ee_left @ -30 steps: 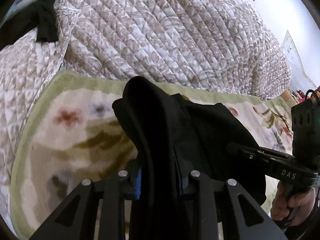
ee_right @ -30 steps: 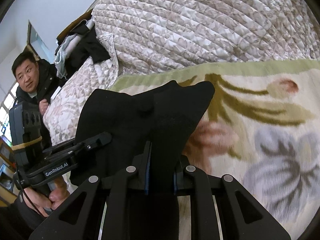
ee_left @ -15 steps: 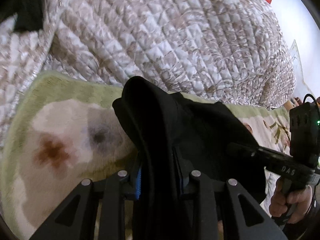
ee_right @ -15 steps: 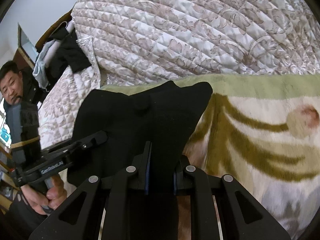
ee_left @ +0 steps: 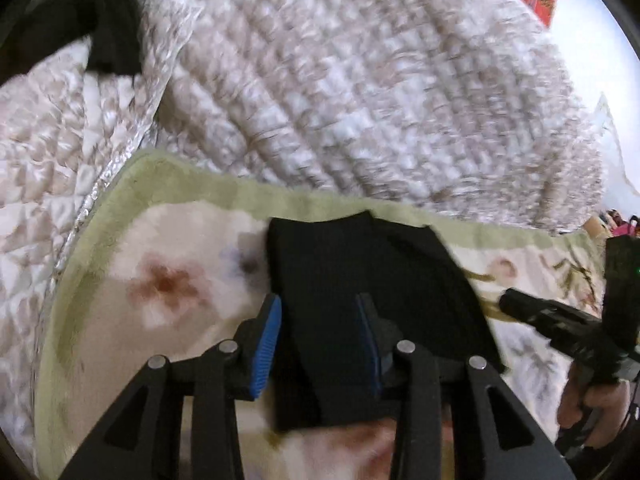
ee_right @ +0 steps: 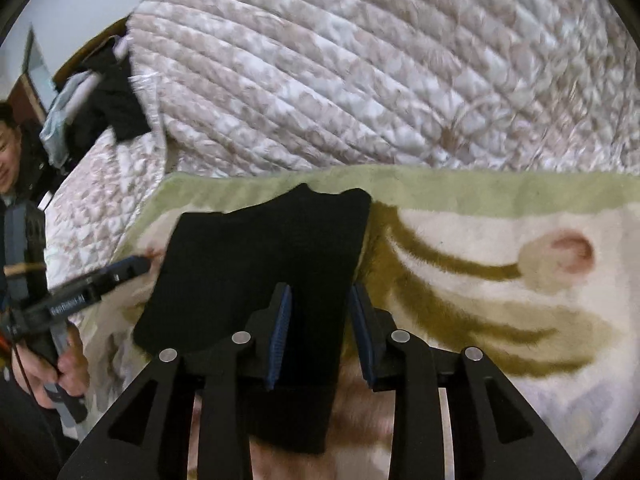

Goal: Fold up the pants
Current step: 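Lower the folded pants, open both grippers and pull them back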

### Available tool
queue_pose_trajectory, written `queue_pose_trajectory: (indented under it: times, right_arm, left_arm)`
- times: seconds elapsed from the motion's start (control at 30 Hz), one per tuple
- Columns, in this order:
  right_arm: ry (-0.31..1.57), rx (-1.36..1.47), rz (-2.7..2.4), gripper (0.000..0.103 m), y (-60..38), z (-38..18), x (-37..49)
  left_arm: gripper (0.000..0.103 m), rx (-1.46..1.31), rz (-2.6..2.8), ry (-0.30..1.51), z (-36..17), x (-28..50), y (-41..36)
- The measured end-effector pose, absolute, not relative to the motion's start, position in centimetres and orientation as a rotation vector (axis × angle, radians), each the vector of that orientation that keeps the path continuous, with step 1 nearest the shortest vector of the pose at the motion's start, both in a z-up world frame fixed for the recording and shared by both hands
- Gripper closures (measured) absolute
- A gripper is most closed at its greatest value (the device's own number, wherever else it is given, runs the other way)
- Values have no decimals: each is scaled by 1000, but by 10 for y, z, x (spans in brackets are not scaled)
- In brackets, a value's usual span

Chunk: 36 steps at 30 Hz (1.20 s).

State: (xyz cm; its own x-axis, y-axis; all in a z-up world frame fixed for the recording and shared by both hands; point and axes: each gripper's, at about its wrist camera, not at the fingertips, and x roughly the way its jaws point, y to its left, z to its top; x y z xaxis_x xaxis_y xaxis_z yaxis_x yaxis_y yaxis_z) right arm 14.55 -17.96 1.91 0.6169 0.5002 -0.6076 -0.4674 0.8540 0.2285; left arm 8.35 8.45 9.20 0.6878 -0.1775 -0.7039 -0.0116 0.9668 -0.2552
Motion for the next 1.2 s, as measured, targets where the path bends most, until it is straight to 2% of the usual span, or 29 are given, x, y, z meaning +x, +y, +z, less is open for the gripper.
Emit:
queue_pose_trajectory:
  times: [0.13, 0.23, 0.3, 0.6, 0.77, 1.0, 1.2]
  right_arm:
    - [713, -10, 573, 73, -173, 11, 118]
    - [778, -62, 566, 83, -164, -12, 116]
    - [803, -114, 555, 85, -159, -25, 117]
    - [728, -99, 588, 85, -163, -5, 114]
    - [727, -108, 583, 85, -152, 3, 148]
    - [767, -57, 561, 85, -146, -3, 212]
    - [810, -25, 557, 85, -147, -16, 229]
  left_arm:
    - [64, -210, -131, 817, 85, 62, 54]
    - [64, -179, -98, 910, 54, 64, 48]
    - [65, -176, -88, 921, 46, 64, 50]
    - [66, -169, -78, 904, 57, 71, 55]
    - [66, -126, -48, 865, 71, 109, 54]
    - [64, -63, 10, 927, 36, 159, 55]
    - [63, -34, 35, 901, 43, 152, 53]
